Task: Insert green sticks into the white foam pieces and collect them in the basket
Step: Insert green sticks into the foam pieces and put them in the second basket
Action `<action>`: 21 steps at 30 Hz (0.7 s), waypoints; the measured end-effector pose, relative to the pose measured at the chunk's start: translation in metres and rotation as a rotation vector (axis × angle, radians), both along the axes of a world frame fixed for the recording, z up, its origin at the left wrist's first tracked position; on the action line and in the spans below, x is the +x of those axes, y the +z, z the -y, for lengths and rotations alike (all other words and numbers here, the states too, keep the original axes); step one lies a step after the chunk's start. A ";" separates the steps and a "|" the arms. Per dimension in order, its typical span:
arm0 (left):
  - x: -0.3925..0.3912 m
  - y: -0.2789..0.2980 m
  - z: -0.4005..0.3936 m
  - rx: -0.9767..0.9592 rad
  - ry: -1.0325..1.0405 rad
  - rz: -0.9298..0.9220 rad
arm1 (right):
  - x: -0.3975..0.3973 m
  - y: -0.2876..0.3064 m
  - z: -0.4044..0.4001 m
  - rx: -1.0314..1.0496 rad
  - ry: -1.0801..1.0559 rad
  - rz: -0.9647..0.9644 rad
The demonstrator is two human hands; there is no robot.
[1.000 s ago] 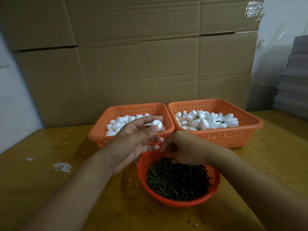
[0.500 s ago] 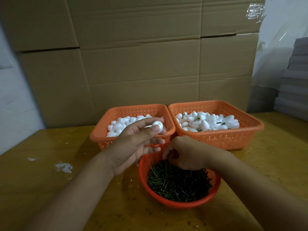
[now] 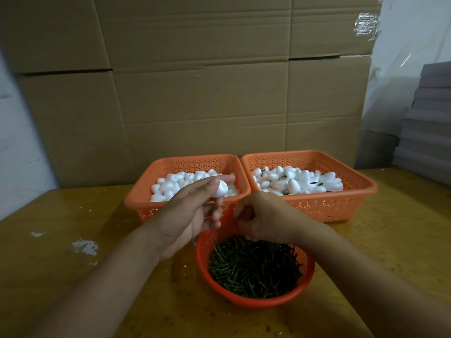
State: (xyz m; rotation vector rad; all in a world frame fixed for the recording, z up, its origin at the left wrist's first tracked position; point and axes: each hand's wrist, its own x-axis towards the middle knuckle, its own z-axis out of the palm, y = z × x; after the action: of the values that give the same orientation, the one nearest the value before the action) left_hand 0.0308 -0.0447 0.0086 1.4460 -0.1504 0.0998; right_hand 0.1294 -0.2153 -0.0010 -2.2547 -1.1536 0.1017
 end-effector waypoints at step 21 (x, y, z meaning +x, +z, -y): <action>0.002 -0.002 -0.004 -0.031 0.002 0.015 | 0.001 0.005 0.000 -0.080 -0.001 -0.011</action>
State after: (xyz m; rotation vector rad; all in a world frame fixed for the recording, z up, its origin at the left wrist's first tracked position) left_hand 0.0332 -0.0407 0.0067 1.4145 -0.1588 0.1138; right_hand 0.1303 -0.2156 0.0036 -2.3212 -1.1610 0.1622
